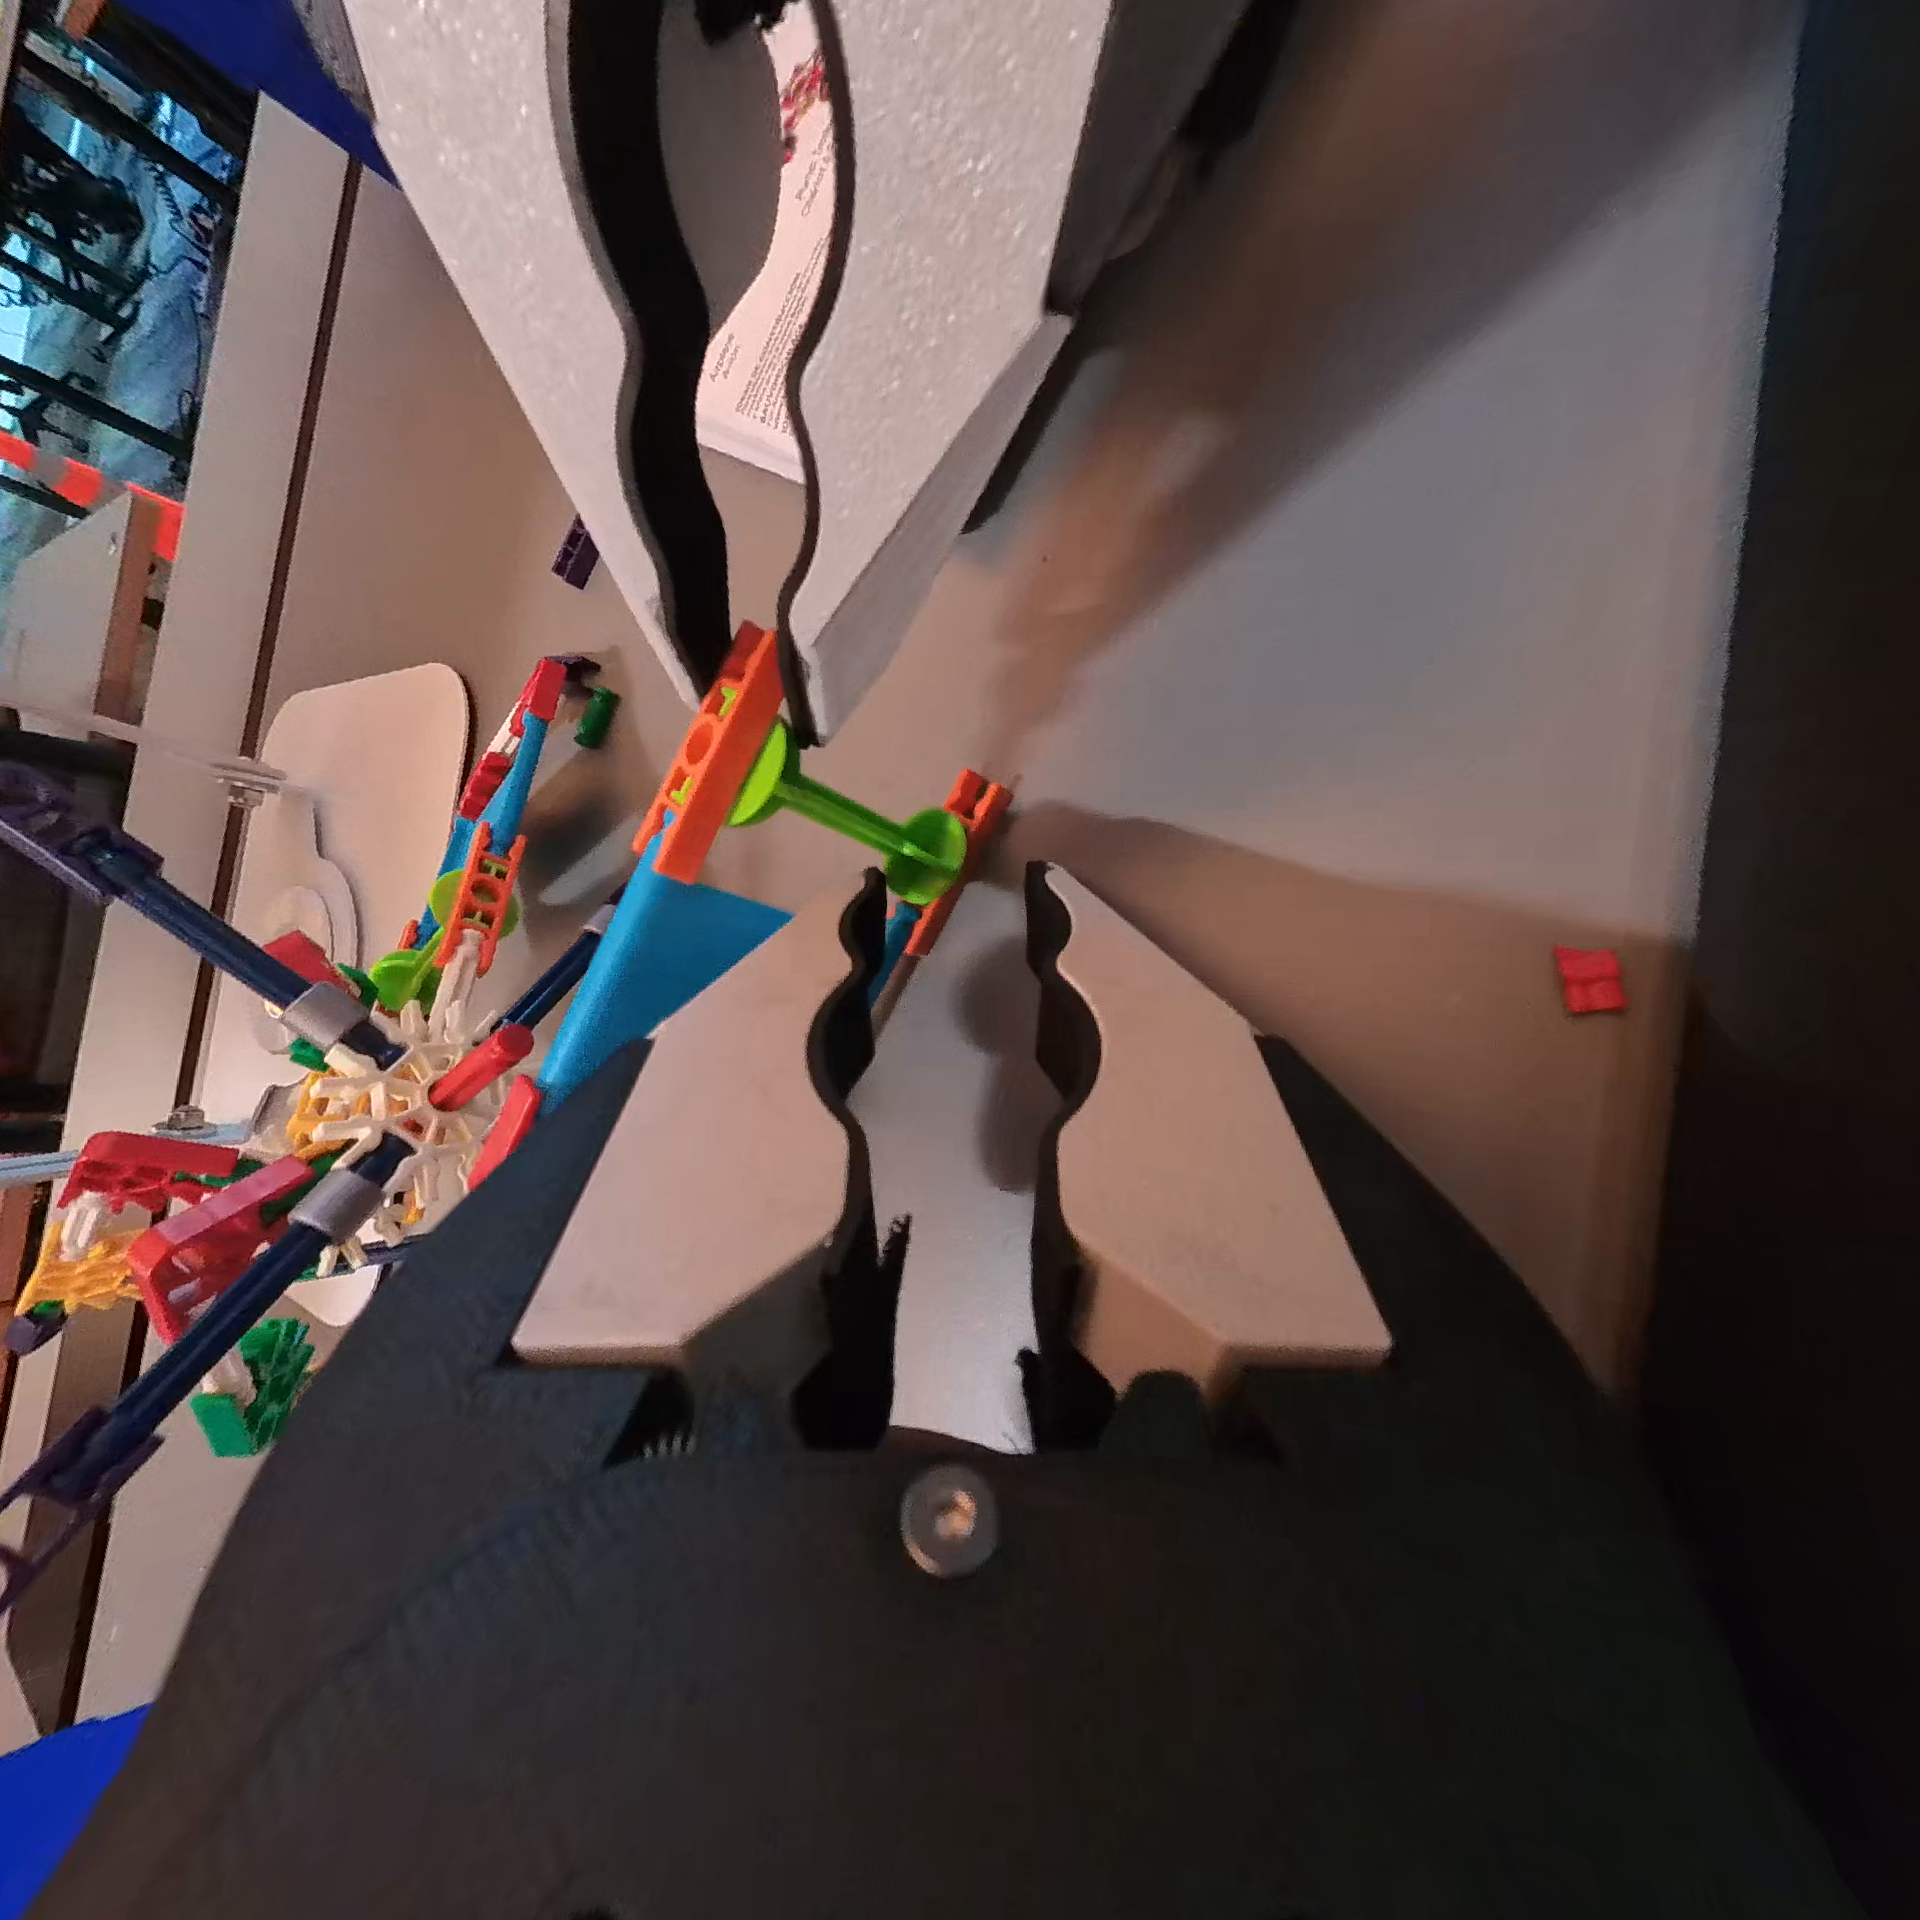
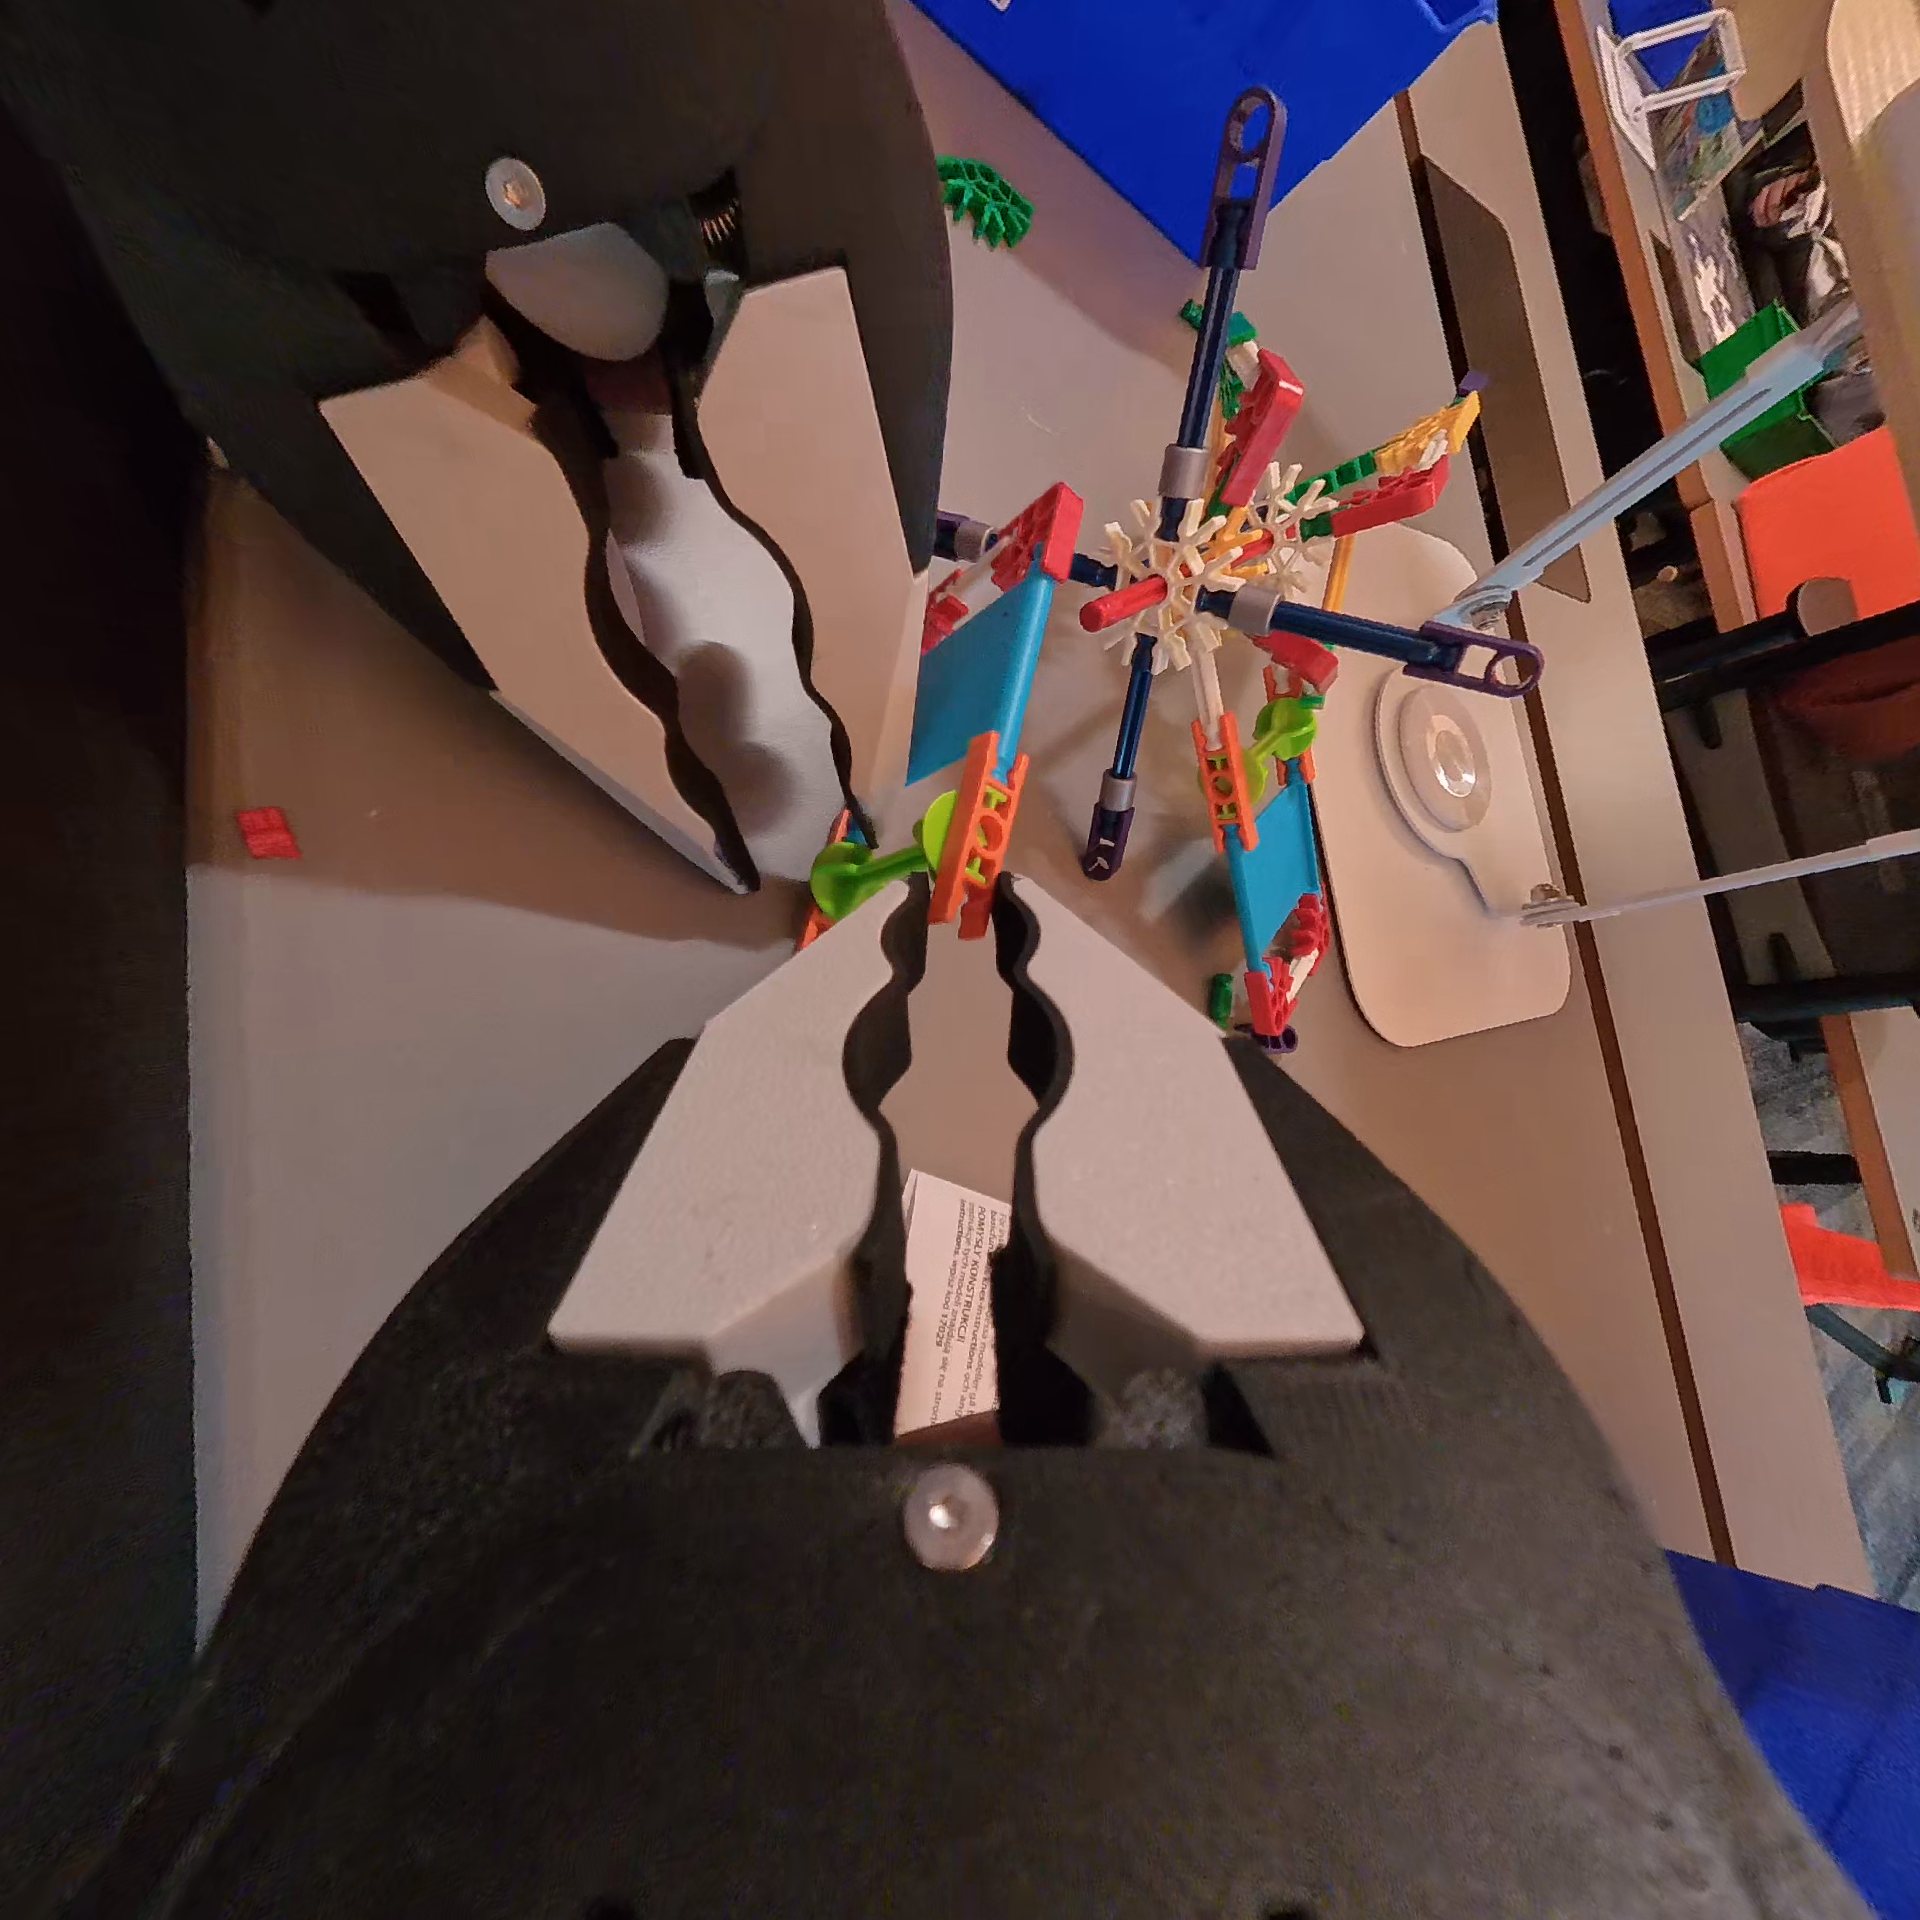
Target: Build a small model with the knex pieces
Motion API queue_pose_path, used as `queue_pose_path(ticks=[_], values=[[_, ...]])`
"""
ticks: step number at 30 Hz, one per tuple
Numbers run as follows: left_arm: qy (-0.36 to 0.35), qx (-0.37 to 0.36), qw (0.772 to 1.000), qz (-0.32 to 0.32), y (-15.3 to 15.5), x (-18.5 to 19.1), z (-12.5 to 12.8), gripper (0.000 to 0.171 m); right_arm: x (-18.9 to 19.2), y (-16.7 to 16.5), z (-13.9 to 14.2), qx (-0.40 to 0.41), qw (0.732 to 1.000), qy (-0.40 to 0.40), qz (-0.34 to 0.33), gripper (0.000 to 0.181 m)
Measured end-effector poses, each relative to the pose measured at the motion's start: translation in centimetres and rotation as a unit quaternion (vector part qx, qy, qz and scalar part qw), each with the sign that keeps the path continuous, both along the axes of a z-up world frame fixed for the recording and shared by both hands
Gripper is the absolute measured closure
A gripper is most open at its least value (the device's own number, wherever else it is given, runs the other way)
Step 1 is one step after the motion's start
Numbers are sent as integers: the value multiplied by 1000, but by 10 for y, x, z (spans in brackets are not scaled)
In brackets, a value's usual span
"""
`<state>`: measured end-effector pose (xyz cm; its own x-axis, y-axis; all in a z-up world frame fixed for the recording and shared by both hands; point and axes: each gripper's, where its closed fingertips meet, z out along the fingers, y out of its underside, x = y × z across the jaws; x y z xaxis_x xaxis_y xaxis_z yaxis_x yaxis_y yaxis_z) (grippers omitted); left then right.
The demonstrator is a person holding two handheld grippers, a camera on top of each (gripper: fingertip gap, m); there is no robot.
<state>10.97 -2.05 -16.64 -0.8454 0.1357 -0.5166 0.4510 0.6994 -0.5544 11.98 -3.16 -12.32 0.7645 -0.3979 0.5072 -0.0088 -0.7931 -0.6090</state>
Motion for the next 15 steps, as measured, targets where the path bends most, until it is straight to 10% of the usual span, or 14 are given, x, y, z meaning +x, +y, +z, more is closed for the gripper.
queue_pose_path(ticks=[15], values=[[7, 15, 998, 61, 2, 8, -4, 159, 0, -1, -1, 3, 1000, 9, -6, 171]])
